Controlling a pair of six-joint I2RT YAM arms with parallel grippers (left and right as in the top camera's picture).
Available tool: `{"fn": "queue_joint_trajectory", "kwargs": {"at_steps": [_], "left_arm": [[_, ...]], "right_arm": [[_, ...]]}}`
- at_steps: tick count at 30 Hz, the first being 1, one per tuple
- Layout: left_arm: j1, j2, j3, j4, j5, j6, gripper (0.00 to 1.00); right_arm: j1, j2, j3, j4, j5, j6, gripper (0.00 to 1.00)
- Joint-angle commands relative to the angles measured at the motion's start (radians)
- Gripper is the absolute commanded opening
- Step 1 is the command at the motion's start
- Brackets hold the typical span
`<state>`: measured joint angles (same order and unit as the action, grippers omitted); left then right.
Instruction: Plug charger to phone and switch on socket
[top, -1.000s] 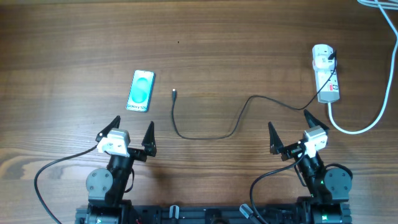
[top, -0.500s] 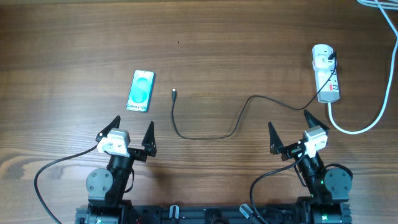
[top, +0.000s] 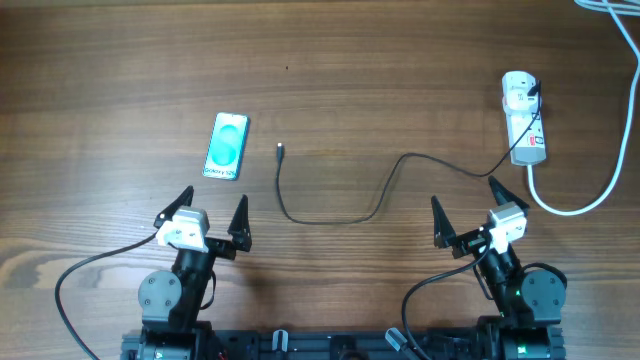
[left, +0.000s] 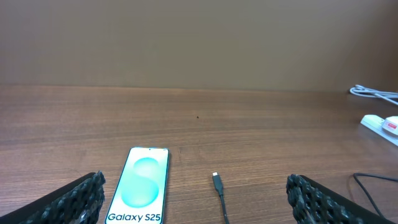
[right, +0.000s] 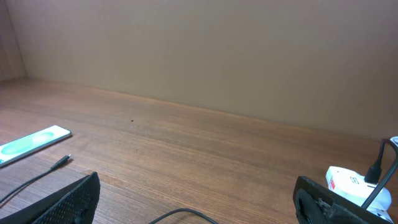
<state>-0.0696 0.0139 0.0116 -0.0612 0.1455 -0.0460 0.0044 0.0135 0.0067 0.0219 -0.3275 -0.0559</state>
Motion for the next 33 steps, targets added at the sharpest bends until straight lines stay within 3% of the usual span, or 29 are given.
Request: {"fn": "queue_joint_trajectory", "kwargs": {"at_steps": [1,15,17,20,29,33], "left_arm": [[0.007,-0.011,-0.006,0.006,-0.022,0.023,1.0],[0.007,-0.011,0.0,0.103,-0.069,0.069,1.0],[0.007,0.007,0.025,0.104,-0.085,0.172,1.0],[0.007,0.086,0.091,0.106,-0.132,0.2,1.0],[0.007,0.64,0.446,0.091,-0.023,0.233,1.0],[0.006,0.922,0.719,-0.066,-0.023,0.233,1.0]], "right_arm": [[0.005,-0.006,-0.002,0.003,0.014,0.006,1.0],[0.005,-0.006,-0.002,0.003,0.014,0.006,1.0],[0.005,-0.006,-0.002,0.003,0.014,0.006,1.0],[0.005,-0.006,-0.002,0.003,0.014,0.006,1.0],[0.005,-0.006,-0.002,0.003,0.014,0.006,1.0],[0.005,-0.006,-0.002,0.003,0.014,0.006,1.0]]}}
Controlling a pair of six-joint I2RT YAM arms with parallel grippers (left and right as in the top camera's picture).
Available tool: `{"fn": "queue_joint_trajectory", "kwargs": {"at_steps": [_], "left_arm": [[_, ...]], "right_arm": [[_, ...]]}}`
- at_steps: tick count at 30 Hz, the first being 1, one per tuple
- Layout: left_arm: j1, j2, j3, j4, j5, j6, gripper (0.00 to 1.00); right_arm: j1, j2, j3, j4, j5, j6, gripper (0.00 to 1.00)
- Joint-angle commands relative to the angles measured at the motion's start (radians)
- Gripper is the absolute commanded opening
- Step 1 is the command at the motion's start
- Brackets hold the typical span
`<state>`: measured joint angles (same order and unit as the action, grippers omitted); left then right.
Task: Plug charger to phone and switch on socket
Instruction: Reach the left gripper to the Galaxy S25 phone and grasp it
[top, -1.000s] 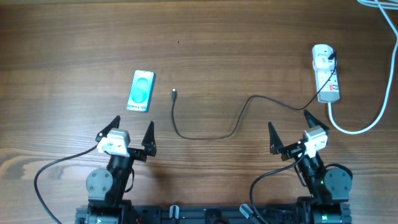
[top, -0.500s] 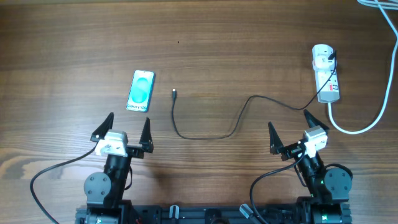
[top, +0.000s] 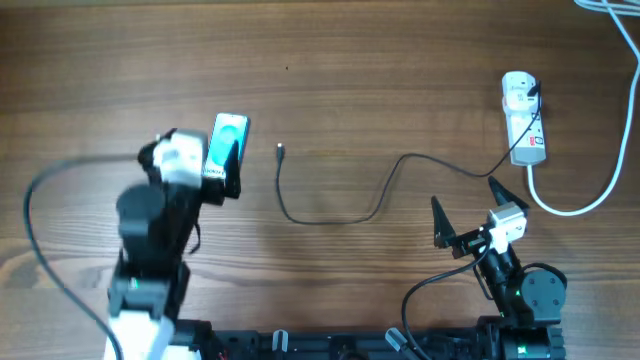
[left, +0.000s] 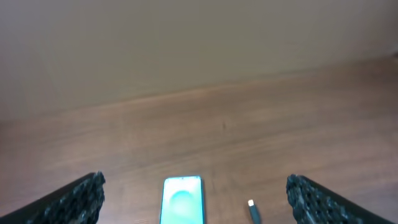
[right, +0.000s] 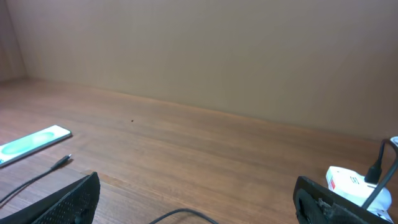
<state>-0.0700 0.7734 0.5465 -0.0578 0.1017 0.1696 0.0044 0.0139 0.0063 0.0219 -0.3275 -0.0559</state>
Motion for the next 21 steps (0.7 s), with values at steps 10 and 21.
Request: {"fn": "queue_joint_trajectory", "kwargs": {"at_steps": [10,21], "left_arm": [[0.008,0.825,1.098,-0.82,0.108,-0.007,1.0],[0.007,1.086,1.464,-1.17,0.069,-0.019,1.0]], "right_arm": [[0.005,-0.006,-0.001,0.003,0.014,0.006,1.0],[0.005,-0.006,-0.001,0.003,0.014,0.006,1.0]]}}
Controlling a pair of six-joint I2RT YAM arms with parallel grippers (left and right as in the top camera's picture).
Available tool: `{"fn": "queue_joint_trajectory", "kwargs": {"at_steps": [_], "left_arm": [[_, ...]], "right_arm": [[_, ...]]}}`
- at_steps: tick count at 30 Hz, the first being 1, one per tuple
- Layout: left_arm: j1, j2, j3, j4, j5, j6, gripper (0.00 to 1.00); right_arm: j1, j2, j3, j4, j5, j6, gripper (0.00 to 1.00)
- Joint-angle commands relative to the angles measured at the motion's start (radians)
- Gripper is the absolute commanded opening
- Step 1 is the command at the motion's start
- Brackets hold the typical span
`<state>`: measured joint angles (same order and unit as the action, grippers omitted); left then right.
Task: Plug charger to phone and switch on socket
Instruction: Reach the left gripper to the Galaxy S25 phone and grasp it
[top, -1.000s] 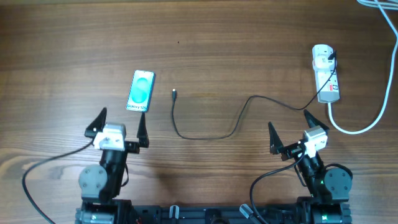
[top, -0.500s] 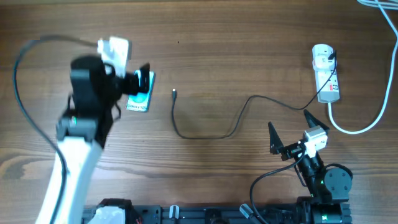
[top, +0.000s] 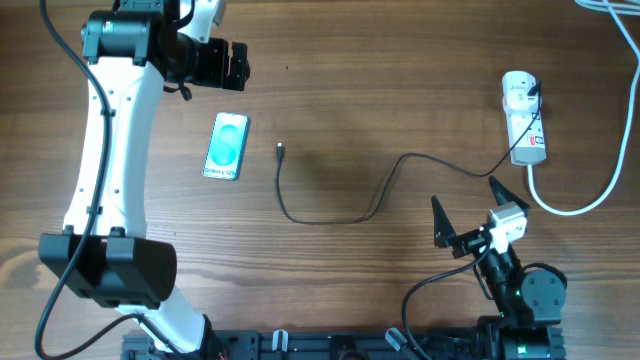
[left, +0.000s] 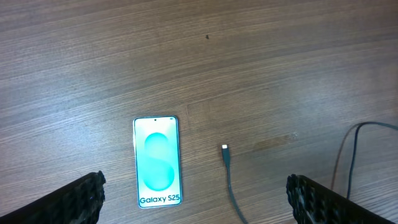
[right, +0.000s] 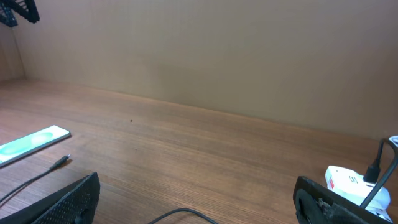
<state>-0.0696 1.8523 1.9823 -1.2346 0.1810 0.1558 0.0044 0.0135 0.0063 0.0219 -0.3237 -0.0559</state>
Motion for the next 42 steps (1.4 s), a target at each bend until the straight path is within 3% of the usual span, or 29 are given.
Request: {"fn": "queue_joint_trajectory", "kwargs": {"at_steps": [1,7,16,21,42], "left_arm": [[0.006,0.01,0.028,0.006,-0.023,-0.005,1.0],[0.009,0.1,-0.048,-0.048,-0.198,0.039,1.0],[0.001,0.145,-0.458,0.28,-0.202,0.085,1.0],[0.001,0.147,-0.572,0.392,-0.218,0.084,1.0],[0.004,0.219,-0.599,0.503,-0.208,-0.01,0.97]], "right_arm": [[0.005,-0.006,-0.001,0.003,0.01,0.006,1.0],[0.005,-0.006,-0.001,0.003,0.01,0.006,1.0],[0.005,-0.006,-0.001,0.003,0.01,0.006,1.0],[0.005,-0.006,-0.001,0.003,0.01,0.006,1.0],[0.005,-0.006,-0.001,0.003,0.01,0.006,1.0]]}}
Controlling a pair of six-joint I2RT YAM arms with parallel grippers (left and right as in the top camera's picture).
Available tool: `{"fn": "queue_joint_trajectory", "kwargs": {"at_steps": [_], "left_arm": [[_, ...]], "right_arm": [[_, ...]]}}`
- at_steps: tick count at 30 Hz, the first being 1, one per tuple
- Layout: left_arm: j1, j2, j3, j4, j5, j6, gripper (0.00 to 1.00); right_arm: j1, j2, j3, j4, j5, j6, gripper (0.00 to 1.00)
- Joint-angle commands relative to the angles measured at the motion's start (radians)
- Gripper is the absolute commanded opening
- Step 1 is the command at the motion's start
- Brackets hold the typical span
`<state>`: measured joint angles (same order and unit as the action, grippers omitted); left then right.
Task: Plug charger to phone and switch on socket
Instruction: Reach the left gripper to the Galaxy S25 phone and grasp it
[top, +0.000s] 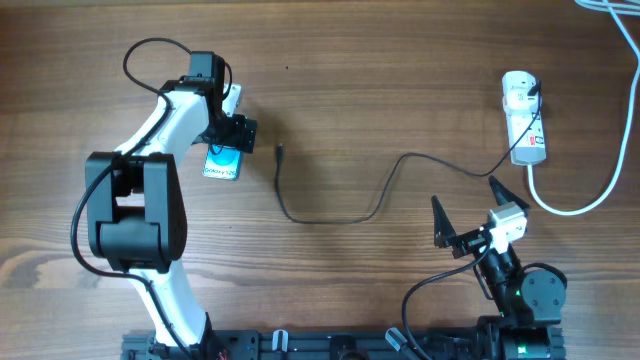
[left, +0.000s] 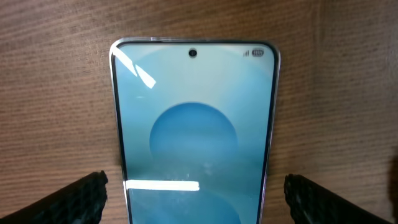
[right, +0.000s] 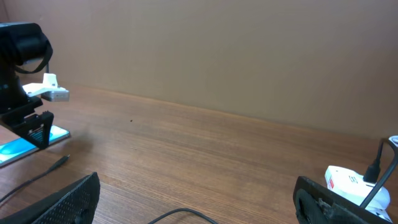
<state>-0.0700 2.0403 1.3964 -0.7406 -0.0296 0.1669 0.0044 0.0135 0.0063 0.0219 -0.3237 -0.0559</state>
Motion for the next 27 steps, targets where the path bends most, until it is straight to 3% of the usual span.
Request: {"fn": "queue_joint_trajectory", "kwargs": {"at_steps": [1,8,16,22,27], "left_arm": [[0.007,0.043,-0.013,0.009,0.002,-0.021,0.97],[0.017,0.084,-0.021,-0.001,0.033,-0.092,0.96],[0.017,0.084,-0.021,-0.06,0.04,-0.336,0.92],[0.015,0.084,-0.021,-0.063,0.055,-0.388,0.9],[0.015,0.084,-0.021,-0.064,0.197,-0.561,0.89]], "right_arm": [[0.005,-0.006,-0.001,0.003,0.01,0.006,1.0],[0.005,-0.006,-0.001,0.003,0.01,0.006,1.0],[0.005,-0.006,-0.001,0.003,0.01,0.006,1.0],[0.005,-0.006,-0.001,0.003,0.01,0.006,1.0],[0.005,-0.006,-0.001,0.003,0.01,0.006,1.0]]}}
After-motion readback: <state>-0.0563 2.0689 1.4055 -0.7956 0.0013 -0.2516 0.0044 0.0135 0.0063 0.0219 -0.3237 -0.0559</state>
